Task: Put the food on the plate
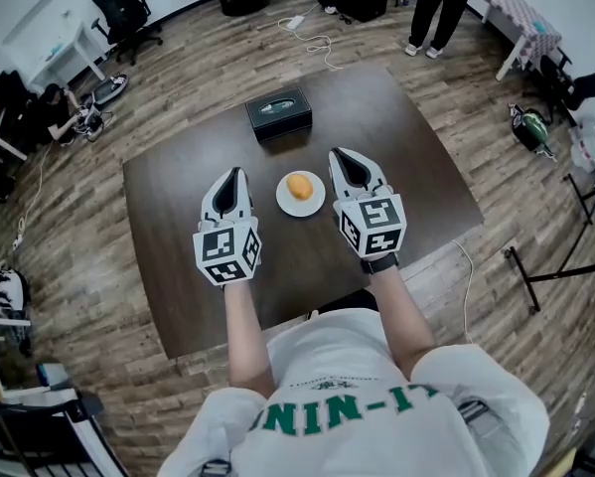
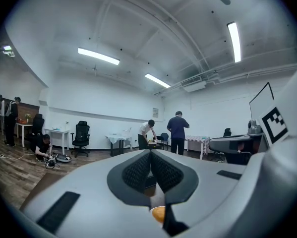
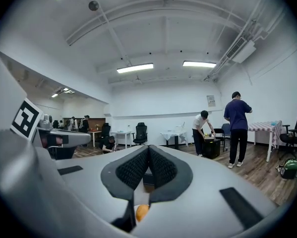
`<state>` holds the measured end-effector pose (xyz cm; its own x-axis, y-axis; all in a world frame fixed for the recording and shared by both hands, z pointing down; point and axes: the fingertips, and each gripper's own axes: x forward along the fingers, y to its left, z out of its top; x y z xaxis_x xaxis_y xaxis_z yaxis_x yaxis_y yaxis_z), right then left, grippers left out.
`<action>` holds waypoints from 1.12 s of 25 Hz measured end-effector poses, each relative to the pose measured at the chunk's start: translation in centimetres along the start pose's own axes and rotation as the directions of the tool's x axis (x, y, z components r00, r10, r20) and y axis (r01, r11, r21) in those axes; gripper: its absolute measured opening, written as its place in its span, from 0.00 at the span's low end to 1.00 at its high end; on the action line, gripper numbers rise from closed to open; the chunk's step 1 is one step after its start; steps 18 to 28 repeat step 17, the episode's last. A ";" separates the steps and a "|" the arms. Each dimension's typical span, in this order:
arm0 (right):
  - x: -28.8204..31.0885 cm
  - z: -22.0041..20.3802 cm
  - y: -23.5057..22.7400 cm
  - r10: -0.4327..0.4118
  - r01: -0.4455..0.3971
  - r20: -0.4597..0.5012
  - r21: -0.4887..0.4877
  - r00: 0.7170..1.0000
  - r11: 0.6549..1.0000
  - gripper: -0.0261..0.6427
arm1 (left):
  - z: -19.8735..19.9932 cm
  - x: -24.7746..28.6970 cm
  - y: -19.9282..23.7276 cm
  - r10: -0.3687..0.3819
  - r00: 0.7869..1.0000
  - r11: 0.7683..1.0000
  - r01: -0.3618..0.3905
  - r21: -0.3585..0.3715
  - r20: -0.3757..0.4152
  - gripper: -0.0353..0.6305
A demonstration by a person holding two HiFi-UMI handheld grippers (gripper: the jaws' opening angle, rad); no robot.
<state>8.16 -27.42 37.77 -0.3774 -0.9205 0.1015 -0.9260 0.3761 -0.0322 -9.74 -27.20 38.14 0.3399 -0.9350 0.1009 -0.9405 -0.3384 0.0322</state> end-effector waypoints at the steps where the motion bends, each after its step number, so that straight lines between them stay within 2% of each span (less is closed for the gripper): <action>1: -0.1 0.0 0.0 -0.001 0.001 0.002 0.001 1.000 1.000 0.06 | 0.0 -0.1 -0.1 -0.001 1.000 1.000 0.001 0.001 0.002 0.07; 12: -0.7 0.6 -0.4 -0.015 0.015 -0.002 -0.003 1.000 1.000 0.06 | 0.1 0.7 -1.1 -0.030 1.000 0.999 0.030 -0.014 -0.001 0.07; 17: -0.9 0.5 -0.5 0.017 -0.017 0.011 0.029 1.000 0.999 0.06 | -0.5 1.1 -1.7 -0.041 0.999 0.999 0.041 -0.010 -0.007 0.07; 28: -0.9 0.5 -0.5 0.017 -0.017 0.011 0.029 1.000 0.999 0.06 | -0.5 1.1 -1.7 -0.041 0.999 0.999 0.041 -0.010 -0.007 0.07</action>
